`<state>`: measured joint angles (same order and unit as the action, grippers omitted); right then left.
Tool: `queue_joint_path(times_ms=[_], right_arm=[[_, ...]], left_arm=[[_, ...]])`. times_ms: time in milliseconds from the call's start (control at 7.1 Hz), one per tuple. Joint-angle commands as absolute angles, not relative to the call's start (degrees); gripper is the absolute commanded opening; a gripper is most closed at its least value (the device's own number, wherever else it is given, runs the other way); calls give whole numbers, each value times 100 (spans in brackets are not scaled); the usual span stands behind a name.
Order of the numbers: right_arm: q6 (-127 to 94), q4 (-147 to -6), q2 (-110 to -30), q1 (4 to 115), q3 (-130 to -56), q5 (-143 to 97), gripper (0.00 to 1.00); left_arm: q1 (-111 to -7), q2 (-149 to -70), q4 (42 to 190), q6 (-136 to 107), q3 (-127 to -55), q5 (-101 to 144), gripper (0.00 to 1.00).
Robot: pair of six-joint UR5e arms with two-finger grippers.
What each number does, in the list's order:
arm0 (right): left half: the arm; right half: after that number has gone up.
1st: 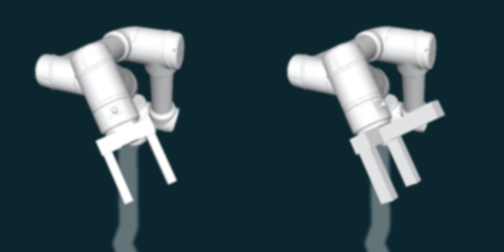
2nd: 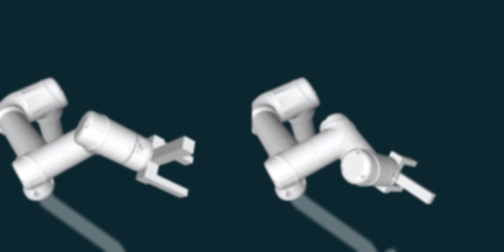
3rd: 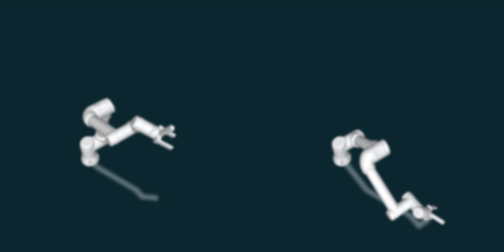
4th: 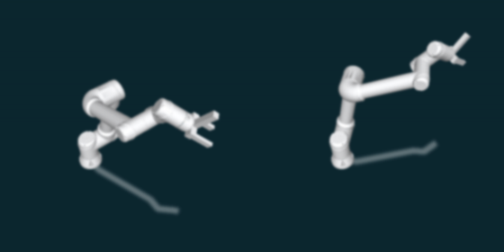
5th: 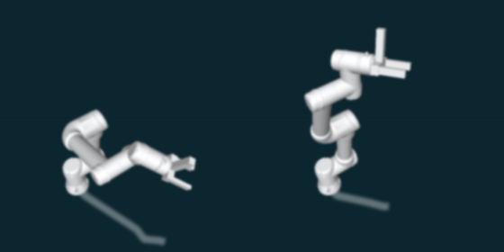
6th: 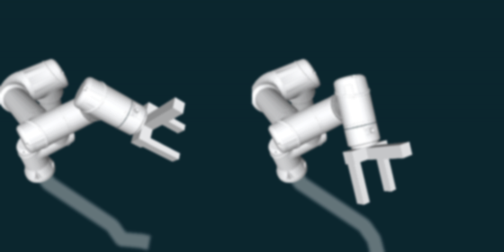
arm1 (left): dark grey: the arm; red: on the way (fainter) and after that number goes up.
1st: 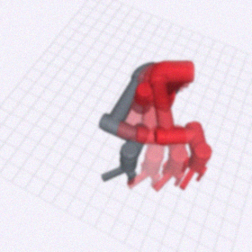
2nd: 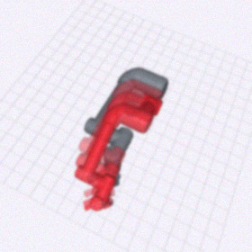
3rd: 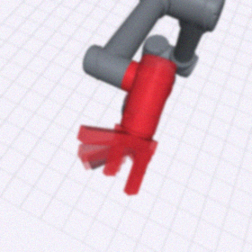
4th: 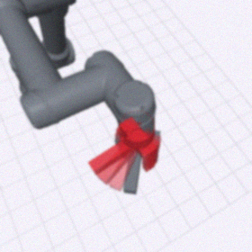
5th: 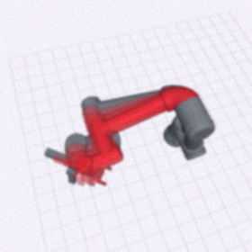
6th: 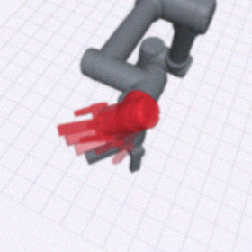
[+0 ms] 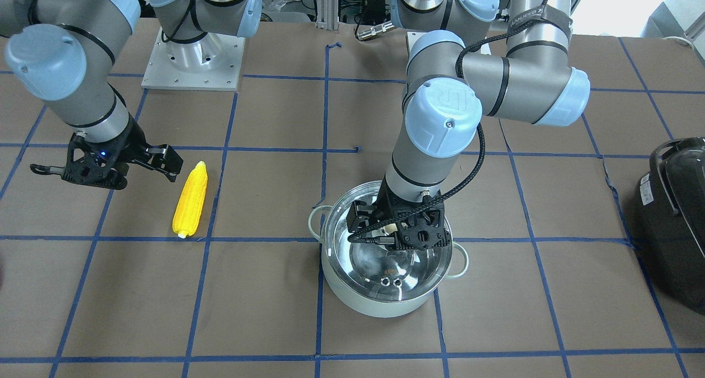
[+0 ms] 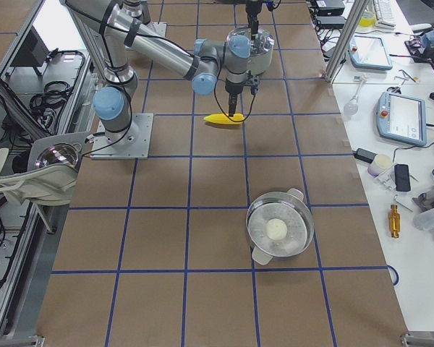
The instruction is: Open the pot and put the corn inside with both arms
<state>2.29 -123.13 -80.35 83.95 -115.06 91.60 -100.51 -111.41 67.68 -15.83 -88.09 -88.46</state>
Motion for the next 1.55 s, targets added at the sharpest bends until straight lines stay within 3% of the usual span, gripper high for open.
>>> queue_joint_path(times_ms=[0, 423, 563, 845, 1127, 1268, 1408], right_arm=[[237, -12770, -7621, 8648, -11654, 9150, 100], [290, -13113, -7480, 8622, -11812, 9429, 100], [290, -13131, -7392, 8622, -11873, 9448, 100], [273, -13140, -7330, 8613, -11883, 9457, 99], [264, -13253, -7330, 8613, -11892, 9483, 24], [255, -13271, -7330, 8605, -11883, 9483, 0], [194, -13298, -7339, 8604, -11839, 9449, 0]], left_arm=[[-10055, -11135, 6768, -1512, -8816, -8947, 71], [-10055, -11083, 6759, -1512, -8807, -8938, 68], [-10055, -11057, 6767, -1512, -8815, -8938, 62], [-10046, -11092, 6759, -1512, -8772, -8938, 30], [-10011, -10943, 6968, -1512, -8710, -8938, 19], [-9993, -10786, 7161, -1512, -8579, -8938, 18], [-9828, -10610, 7633, -1268, -8335, -8947, 14]])
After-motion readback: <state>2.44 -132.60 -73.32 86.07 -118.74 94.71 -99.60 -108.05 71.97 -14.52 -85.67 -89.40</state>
